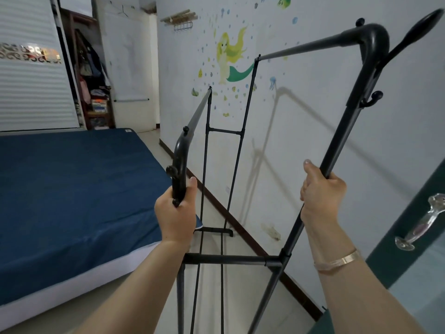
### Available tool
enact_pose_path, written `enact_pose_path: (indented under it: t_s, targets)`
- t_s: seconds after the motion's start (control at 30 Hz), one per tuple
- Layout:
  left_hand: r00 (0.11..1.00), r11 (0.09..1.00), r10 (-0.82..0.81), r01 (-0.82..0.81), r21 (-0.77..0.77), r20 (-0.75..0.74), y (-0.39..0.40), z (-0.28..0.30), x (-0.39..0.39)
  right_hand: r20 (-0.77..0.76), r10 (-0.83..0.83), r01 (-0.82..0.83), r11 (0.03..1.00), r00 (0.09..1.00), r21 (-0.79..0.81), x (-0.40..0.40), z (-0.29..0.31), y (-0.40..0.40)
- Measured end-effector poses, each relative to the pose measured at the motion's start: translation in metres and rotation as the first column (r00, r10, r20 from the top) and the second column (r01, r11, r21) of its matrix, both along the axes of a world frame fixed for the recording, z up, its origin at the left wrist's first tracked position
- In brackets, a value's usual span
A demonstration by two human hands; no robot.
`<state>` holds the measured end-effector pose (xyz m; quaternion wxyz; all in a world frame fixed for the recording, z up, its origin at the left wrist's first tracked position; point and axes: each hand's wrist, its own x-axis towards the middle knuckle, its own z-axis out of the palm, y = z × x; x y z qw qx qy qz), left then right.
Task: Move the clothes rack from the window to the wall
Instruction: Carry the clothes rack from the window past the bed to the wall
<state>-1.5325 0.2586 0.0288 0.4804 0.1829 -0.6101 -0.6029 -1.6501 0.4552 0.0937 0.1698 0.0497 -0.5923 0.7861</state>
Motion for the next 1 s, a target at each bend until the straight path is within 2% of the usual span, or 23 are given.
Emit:
enact_pose_path:
  t_s: [0.3, 0.53, 1.0]
  targets:
    - [0.995, 0.994, 0.103, -0.104, -0.033, -0.013, 0.02, -0.001, -0.073, -0.024, 0.11, -0.11, 0.994, 0.994, -0.007, -0.093, 0.001, 0.006]
    - [0.99, 0.989, 0.137, -0.138, -0.052, -0.011, 0.017, -0.002, -0.119, -0.031, 0.131, -0.131, 0.991, 0.991, -0.011, -0.143, -0.003, -0.001]
    - [0.991, 0.99, 0.131, -0.131, -0.06, -0.006, -0.046, -0.004, -0.212, -0.037, 0.144, -0.144, 0.989, 0.989, -0.012, -0.237, -0.004, -0.065]
